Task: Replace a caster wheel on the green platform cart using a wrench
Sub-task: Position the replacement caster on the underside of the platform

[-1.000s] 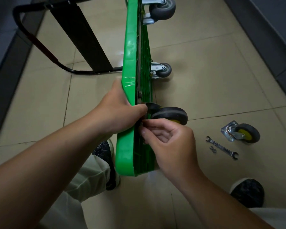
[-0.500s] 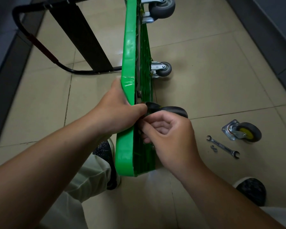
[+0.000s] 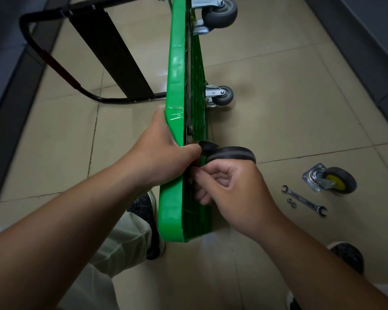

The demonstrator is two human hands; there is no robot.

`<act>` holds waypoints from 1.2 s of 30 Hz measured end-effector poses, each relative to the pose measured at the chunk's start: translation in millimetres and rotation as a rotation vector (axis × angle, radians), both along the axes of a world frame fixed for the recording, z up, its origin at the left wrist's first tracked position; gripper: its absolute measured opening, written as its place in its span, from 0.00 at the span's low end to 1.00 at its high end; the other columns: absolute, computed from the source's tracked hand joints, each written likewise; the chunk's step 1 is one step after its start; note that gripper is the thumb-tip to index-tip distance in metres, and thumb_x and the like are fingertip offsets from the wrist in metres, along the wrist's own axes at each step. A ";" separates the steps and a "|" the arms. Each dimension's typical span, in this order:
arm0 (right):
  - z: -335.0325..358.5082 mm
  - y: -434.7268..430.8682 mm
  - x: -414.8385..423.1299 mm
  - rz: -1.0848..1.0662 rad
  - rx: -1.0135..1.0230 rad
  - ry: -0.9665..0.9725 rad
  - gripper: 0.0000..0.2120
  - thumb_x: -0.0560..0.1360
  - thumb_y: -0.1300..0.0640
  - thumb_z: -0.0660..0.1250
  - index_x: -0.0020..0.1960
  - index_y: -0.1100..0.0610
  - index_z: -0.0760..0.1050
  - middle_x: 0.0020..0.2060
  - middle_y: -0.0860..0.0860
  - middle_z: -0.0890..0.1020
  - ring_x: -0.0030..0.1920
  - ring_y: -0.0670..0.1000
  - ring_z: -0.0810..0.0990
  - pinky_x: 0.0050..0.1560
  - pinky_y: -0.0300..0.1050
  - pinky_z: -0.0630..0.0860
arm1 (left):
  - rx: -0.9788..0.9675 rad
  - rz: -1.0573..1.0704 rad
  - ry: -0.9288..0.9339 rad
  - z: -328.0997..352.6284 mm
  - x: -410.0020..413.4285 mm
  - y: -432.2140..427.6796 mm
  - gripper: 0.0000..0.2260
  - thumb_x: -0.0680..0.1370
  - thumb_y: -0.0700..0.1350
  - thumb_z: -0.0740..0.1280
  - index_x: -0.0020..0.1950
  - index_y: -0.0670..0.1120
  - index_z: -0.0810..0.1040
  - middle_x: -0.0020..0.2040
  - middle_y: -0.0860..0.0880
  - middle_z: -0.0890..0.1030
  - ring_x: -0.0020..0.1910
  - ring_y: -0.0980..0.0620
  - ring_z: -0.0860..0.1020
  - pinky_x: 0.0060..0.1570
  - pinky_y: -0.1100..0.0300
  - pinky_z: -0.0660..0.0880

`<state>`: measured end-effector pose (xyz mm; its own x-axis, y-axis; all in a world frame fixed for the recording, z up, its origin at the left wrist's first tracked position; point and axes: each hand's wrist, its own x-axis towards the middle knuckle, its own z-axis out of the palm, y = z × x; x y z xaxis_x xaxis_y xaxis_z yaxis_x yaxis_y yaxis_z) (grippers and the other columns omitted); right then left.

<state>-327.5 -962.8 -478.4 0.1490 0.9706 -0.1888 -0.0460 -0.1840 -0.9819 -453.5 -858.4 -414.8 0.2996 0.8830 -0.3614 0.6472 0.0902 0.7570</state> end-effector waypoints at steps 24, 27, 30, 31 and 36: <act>-5.6 -2.0 2.7 0.012 0.085 0.134 0.09 0.73 0.61 0.76 0.51 0.52 0.82 0.38 0.50 0.85 0.39 0.50 0.85 0.43 0.46 0.84 | 0.134 -0.087 0.010 -2.0 -2.9 1.6 0.51 0.74 0.40 0.75 0.82 0.68 0.44 0.47 0.70 0.76 0.40 0.65 0.82 0.38 0.65 0.81; -8.0 -1.8 3.2 0.016 0.071 0.134 0.09 0.73 0.64 0.75 0.51 0.55 0.83 0.39 0.52 0.86 0.40 0.51 0.86 0.45 0.46 0.85 | 0.133 -0.094 0.001 -1.5 -2.9 2.1 0.51 0.75 0.39 0.74 0.82 0.67 0.43 0.52 0.68 0.73 0.40 0.64 0.83 0.37 0.65 0.81; -8.4 -1.5 2.5 0.015 0.052 0.146 0.08 0.75 0.65 0.74 0.50 0.54 0.83 0.37 0.51 0.86 0.37 0.50 0.86 0.40 0.40 0.82 | 0.132 -0.095 -0.015 -1.7 -3.3 2.0 0.51 0.75 0.38 0.74 0.83 0.66 0.44 0.52 0.68 0.73 0.40 0.65 0.82 0.36 0.68 0.79; -8.6 -1.3 2.9 0.017 0.049 0.142 0.07 0.75 0.65 0.74 0.49 0.54 0.83 0.36 0.51 0.86 0.36 0.50 0.86 0.38 0.39 0.81 | 0.133 -0.096 -0.016 -1.7 -3.0 1.7 0.51 0.75 0.37 0.74 0.83 0.65 0.44 0.51 0.67 0.73 0.39 0.66 0.82 0.35 0.69 0.78; -5.3 -2.8 6.6 0.047 0.044 0.068 0.01 0.78 0.57 0.73 0.49 0.54 0.84 0.35 0.51 0.86 0.34 0.50 0.85 0.36 0.39 0.80 | 0.132 -0.099 -0.023 -1.8 -1.5 1.3 0.51 0.76 0.36 0.73 0.84 0.63 0.43 0.50 0.66 0.73 0.37 0.67 0.82 0.32 0.71 0.76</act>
